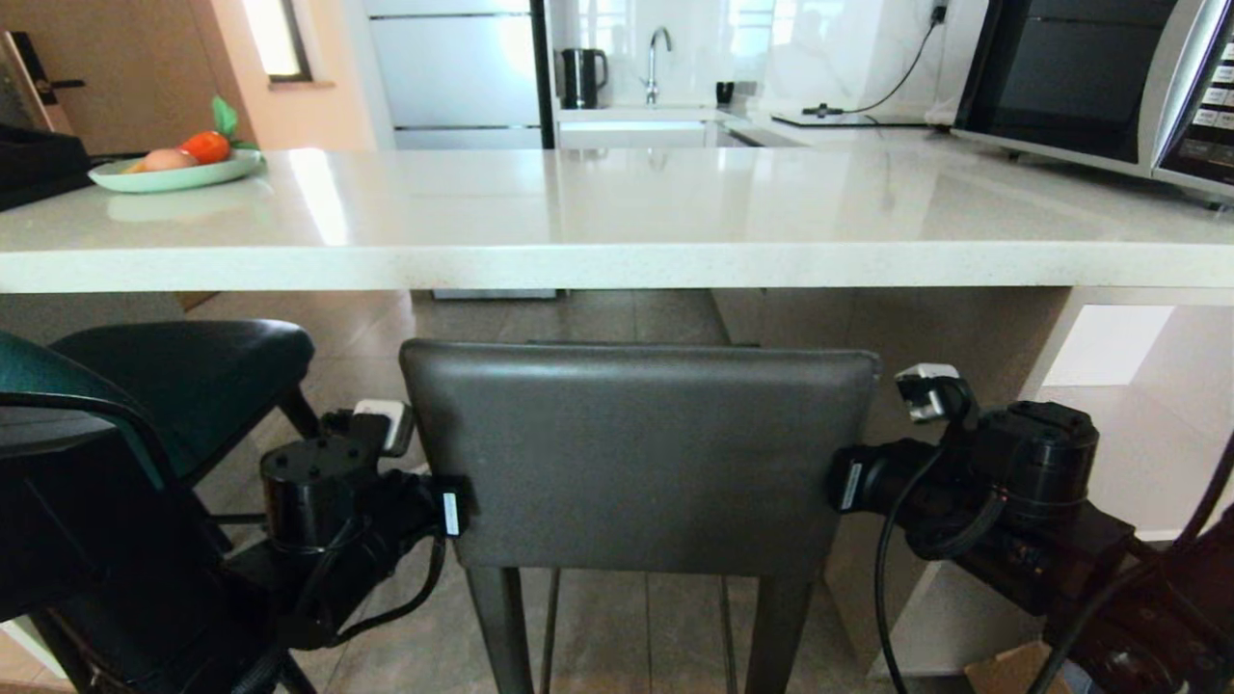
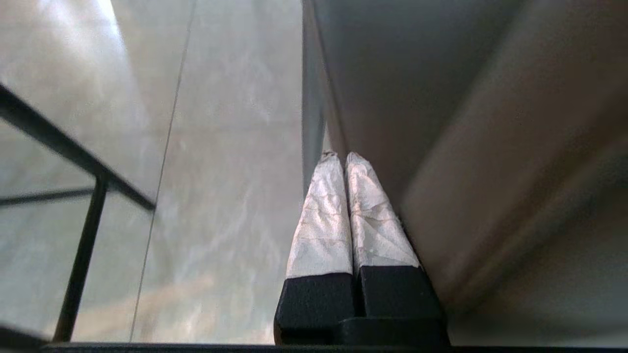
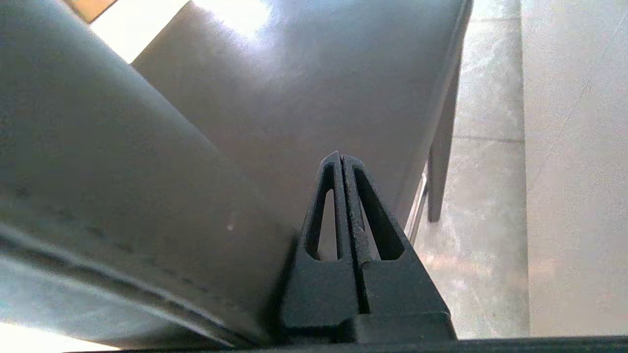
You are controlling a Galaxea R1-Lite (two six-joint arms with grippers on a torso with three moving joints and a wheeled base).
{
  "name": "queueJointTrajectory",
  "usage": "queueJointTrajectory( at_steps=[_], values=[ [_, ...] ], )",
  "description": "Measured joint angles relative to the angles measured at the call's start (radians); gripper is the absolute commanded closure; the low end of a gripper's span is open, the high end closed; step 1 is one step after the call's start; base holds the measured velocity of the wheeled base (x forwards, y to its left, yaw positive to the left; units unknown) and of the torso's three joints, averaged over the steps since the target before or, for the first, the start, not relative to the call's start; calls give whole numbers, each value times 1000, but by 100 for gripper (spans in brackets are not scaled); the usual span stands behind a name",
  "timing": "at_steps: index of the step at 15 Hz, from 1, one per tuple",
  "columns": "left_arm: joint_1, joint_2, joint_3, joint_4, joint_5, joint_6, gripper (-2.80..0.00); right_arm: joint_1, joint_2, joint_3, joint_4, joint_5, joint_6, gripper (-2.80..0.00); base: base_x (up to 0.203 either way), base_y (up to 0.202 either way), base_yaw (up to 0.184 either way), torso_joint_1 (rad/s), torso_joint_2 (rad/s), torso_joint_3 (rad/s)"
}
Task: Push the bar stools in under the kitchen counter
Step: Push the gray chair back under the dining table
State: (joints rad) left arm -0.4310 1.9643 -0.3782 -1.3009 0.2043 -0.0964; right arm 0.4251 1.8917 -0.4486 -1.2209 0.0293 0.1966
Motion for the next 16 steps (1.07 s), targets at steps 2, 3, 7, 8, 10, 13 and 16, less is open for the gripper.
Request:
queueJointTrajectory(
  at_steps=[2, 3, 7, 8, 10, 13, 16],
  values=[
    [-12, -33, 42, -2, 3, -1, 0, 4, -30, 35, 8, 0, -1, 0, 0, 0, 0, 0, 0, 0],
    [-18, -50, 66, -4, 4, -2, 0, 6, -47, 55, 10, 0, -2, 0, 0, 0, 0, 0, 0, 0],
    [-44, -123, 157, -4, 6, -3, 0, 11, -127, 140, 11, 1, -3, 0, 0, 0, 0, 0, 0, 0],
    [-49, -146, 177, -3, 6, -3, 0, 11, -149, 160, 10, 1, -2, 0, 0, 0, 0, 0, 0, 0],
    [-54, -180, 196, -4, 8, -3, 0, 13, -188, 186, 7, -1, -3, 0, 0, 0, 0, 0, 0, 0],
    [-51, -220, 220, -9, 7, -2, 0, 26, -234, 213, 5, -3, -3, 0, 0, 0, 0, 0, 0, 0],
    [-46, -220, 217, -9, 9, -2, 0, 29, -245, 218, 4, -4, -3, 0, 0, 0, 0, 0, 0, 0]
  ],
)
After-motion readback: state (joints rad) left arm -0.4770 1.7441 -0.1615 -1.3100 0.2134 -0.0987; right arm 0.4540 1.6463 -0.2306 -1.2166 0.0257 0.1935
